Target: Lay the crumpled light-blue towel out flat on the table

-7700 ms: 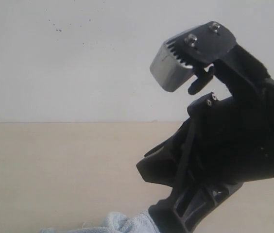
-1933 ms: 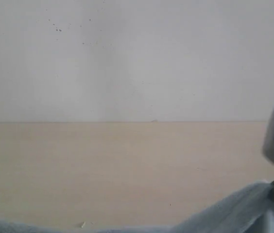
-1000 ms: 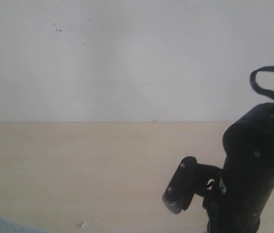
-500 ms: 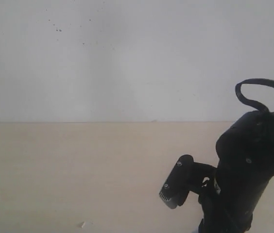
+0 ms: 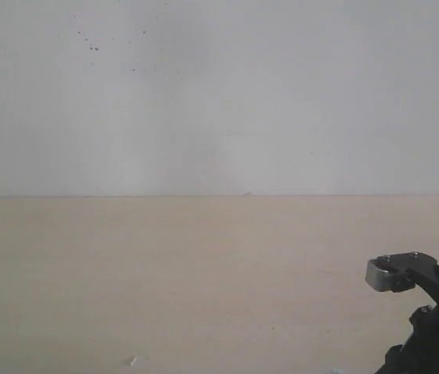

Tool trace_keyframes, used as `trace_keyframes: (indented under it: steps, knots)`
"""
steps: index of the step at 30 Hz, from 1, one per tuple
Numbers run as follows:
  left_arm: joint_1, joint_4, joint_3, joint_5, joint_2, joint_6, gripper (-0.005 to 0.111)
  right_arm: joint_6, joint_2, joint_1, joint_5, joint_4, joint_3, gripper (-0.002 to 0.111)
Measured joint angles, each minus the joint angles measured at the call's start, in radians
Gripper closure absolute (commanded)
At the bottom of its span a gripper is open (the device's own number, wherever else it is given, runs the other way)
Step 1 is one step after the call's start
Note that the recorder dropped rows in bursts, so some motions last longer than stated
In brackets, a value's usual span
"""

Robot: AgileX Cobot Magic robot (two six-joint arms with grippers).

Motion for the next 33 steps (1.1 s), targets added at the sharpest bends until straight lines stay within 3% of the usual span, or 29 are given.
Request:
trace_keyframes:
  steps: [11, 33]
  knots:
    - [0.0, 0.0, 0.0, 0.0, 0.0, 0.008, 0.103, 0.085, -0.002, -0.013, -0.049, -0.147, 0.009, 0.061]
    - [0.0, -0.027, 0.0, 0.0, 0.0, 0.018, 0.103, 0.043, 0.074, -0.013, -0.077, -0.125, 0.011, 0.061]
